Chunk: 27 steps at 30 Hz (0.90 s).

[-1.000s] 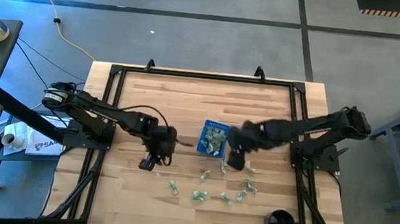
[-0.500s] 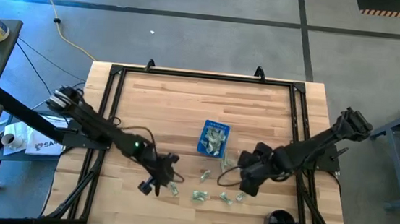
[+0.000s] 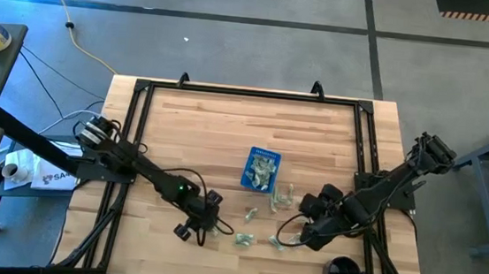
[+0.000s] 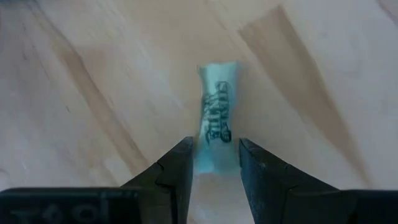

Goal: Pick and place Stevia / Truvia into bins
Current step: Put the stevia packet into the blue basket

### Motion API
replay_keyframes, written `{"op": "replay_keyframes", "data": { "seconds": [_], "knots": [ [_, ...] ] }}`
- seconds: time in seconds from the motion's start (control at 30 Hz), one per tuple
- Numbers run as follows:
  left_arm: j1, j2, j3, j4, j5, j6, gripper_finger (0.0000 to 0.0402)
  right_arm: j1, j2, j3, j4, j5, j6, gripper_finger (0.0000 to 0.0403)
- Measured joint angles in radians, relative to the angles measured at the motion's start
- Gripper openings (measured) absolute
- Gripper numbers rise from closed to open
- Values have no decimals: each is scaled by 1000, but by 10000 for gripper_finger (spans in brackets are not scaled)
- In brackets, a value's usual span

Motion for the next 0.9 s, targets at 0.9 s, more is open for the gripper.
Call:
{"op": "replay_keyframes", "data": {
  "seconds": [0.9],
  "knots": [
    [411, -74, 263, -17, -107, 111, 37, 26, 0, 0, -11, -21, 86, 279]
  ]
}}
